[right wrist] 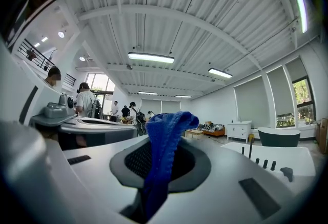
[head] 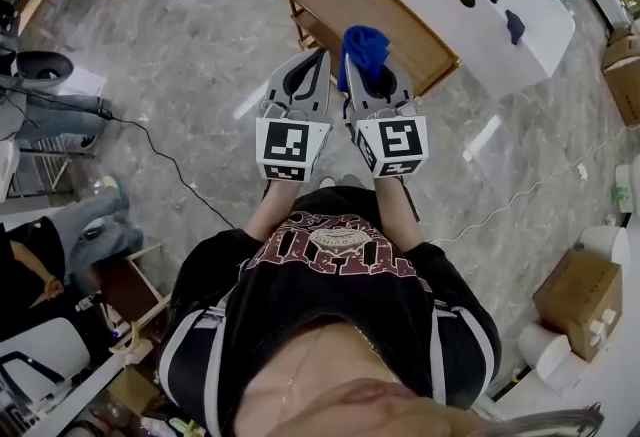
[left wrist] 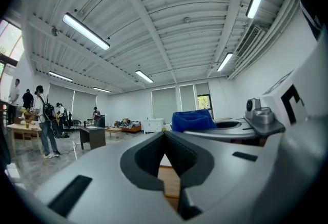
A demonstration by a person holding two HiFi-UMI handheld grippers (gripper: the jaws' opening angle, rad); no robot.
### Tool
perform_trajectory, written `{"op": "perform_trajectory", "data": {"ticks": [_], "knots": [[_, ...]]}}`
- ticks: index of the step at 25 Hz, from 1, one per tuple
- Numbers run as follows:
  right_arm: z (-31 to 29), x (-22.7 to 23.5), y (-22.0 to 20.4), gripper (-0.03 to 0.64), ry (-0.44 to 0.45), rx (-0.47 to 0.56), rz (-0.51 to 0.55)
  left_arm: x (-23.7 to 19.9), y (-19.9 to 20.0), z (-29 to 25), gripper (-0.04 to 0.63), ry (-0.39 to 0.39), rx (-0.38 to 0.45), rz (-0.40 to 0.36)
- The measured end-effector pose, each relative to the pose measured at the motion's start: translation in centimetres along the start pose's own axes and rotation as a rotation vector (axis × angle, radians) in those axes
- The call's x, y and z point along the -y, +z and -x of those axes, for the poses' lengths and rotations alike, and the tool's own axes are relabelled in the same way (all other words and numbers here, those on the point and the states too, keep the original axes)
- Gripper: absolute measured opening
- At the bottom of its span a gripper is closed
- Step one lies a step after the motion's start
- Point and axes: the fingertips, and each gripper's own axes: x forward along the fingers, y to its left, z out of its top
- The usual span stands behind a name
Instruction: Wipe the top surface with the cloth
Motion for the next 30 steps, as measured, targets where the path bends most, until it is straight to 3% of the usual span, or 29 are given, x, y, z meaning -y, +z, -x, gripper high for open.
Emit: {"op": "perform_trajectory", "data": {"ticks": [8,19,30], "knots": [[-4.6,1.5,-0.8,0.058,-0.007,-0.017,-0.010,-3.8,-1.0,-3.3,0.044,0.008,-0.013,0.022],[-16.7,7.0,-1.8,0.058,0.023,-0.048,-0.029,-10.5,-1.4,-14.7,0.044,0.006,-0.031,0.025],[-25.3,11.3,-3.2,0.058,0.026,-0.070,-0.063,-15.7,-2.3,-22.5,0.045,0.018,-0.060,0.022]]}}
